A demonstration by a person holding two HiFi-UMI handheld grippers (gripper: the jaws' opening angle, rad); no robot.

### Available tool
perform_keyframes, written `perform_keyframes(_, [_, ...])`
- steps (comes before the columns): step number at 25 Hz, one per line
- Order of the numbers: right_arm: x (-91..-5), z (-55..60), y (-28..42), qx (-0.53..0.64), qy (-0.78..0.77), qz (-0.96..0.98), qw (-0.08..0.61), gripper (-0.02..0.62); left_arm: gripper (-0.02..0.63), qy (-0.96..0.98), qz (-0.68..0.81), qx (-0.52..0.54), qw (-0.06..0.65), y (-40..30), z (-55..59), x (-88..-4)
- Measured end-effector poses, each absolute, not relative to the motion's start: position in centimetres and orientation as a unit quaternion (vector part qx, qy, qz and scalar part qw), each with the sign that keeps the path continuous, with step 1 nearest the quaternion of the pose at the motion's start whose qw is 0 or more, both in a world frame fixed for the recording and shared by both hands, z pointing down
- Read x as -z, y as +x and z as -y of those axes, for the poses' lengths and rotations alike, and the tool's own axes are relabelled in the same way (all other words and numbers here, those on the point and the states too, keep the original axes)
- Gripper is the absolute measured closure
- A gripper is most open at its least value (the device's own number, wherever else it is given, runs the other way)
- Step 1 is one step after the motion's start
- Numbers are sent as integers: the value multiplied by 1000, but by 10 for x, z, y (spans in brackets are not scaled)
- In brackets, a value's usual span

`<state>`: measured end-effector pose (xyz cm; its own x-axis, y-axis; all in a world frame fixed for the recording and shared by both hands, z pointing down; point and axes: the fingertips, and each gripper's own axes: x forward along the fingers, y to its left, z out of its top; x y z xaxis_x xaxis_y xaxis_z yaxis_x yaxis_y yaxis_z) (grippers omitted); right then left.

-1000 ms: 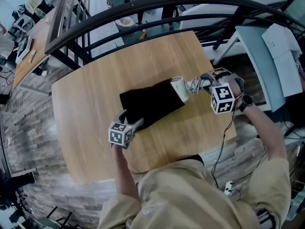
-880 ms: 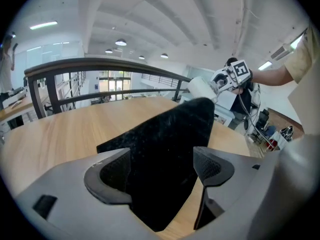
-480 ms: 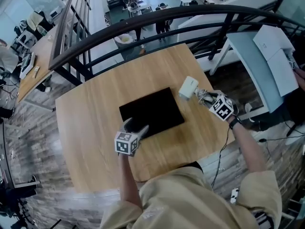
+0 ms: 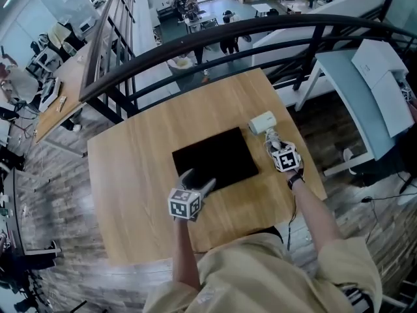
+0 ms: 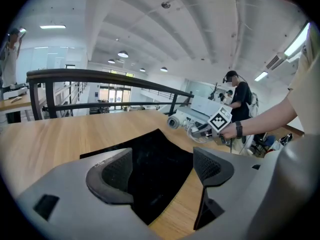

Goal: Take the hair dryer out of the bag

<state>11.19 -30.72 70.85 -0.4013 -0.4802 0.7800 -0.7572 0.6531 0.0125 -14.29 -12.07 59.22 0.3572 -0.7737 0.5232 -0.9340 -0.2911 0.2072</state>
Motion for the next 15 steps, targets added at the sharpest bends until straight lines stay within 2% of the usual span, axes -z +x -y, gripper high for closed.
perform_keyframes(10, [-747, 279, 96, -275, 385, 793, 382, 425, 218, 780, 560, -150, 237, -142, 107, -583])
perform_keyframes(12, [-744, 281, 105, -245, 401, 782, 409, 420, 218, 779, 562, -148, 234, -142, 101, -579])
perform_keyframes(14, [-734, 279, 128, -195, 432, 756, 452, 380, 218, 779, 566, -141, 230, -140, 95, -574])
perform_keyframes(15, [-728, 272, 130, -189, 435, 756, 452, 366, 218, 778, 570, -136, 228, -140, 92, -570])
